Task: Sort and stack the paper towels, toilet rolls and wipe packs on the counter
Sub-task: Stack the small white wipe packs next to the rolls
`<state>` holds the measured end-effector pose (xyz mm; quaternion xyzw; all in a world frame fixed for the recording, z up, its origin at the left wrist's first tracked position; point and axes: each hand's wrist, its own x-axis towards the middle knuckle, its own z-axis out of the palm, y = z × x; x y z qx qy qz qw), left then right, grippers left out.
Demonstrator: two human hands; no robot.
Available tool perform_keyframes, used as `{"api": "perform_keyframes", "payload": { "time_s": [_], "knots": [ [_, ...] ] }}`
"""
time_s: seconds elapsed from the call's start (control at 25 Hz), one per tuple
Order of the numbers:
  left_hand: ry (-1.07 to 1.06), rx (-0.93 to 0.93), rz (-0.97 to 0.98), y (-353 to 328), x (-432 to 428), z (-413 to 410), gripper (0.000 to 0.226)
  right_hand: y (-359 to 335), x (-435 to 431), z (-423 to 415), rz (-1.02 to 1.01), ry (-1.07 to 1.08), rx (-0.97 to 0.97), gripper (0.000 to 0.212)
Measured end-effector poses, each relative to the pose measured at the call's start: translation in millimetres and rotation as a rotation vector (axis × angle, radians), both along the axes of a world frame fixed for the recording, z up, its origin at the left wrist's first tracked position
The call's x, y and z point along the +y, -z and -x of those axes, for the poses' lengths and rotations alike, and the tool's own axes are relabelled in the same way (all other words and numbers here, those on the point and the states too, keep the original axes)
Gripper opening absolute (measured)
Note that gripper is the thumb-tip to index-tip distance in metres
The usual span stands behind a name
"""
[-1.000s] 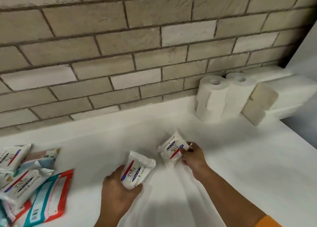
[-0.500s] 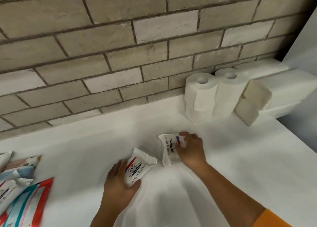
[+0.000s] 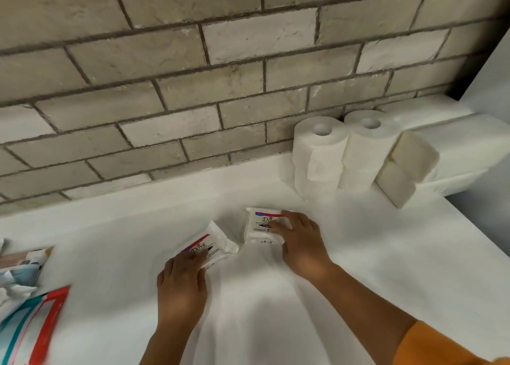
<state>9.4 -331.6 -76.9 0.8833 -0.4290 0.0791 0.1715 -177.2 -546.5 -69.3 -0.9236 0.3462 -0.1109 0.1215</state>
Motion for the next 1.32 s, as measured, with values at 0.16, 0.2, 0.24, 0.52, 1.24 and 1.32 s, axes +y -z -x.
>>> {"api": "perform_keyframes", "payload": {
  "time_s": [0.16, 0.2, 0.24, 0.52, 1.24, 1.32],
  "knots": [
    [-0.018, -0.007, -0.018, 3, -21, 2, 0.044, 4, 10, 4, 0.12, -0.193, -0.084, 0.046],
    [-0.02, -0.013, -0.04, 3, -26, 2, 0.045, 7, 14, 4, 0.112, -0.2, -0.068, 0.045],
    [-0.025, -0.017, -0.068, 4, -30, 2, 0.046, 9, 14, 3, 0.083, -0.182, -0.039, 0.043],
    [0.014, 0.051, -0.216, -6, -78, -6, 0.055, 1, -27, -18, -0.029, -0.064, 0.109, 0.067],
    [0.129, 0.153, -0.271, -27, -155, -6, 0.065, -21, -66, -41, -0.16, 0.012, 0.292, 0.08],
    [0.128, 0.159, -0.281, -27, -156, -7, 0.067, -21, -67, -39, -0.178, 0.015, 0.282, 0.08]
  ]
}}
